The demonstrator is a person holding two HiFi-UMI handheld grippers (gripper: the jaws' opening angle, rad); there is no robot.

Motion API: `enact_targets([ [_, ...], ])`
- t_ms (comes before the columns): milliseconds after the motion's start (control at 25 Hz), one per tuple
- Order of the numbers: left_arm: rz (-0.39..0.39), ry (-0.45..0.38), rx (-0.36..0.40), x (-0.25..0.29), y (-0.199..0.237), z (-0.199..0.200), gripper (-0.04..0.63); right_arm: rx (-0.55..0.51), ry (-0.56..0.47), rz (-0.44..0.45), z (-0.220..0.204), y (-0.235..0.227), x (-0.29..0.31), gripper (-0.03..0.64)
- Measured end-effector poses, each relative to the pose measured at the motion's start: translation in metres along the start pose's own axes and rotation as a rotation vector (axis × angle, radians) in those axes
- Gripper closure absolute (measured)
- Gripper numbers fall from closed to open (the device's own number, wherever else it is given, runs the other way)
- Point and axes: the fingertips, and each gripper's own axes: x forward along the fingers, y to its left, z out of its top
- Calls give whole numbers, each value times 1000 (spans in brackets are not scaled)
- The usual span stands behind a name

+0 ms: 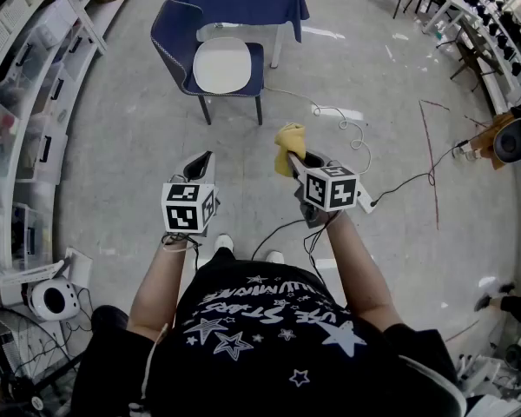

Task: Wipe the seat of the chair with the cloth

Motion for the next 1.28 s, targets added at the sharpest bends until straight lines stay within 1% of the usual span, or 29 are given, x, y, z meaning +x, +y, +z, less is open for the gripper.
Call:
enact_targets([
  [360,-22,15,-2,-3,-5,-9,575,-10,13,-6,-7,4,-5,551],
  [560,-39,64,-35,1,3,-32,575,15,45,-11,-21,9,6,551],
  [640,-49,88,-46,-1,14,-43,575,47,53,-6,-29,16,15,551],
  [720,-59,94,-43,-4,31,-46,575,69,44,-15,-29,25,25,551],
  [1040,-75,70,-26,-9,105,-28,575,61,8,-81,-5,55,49,551],
  [1160,-73,67,-31,-9,121,-24,575,49,20,-87,-5,59,51,550],
  [1280,-72,66,-37,-4,126,-23,575,66,24,-108,-4,50,58,550],
])
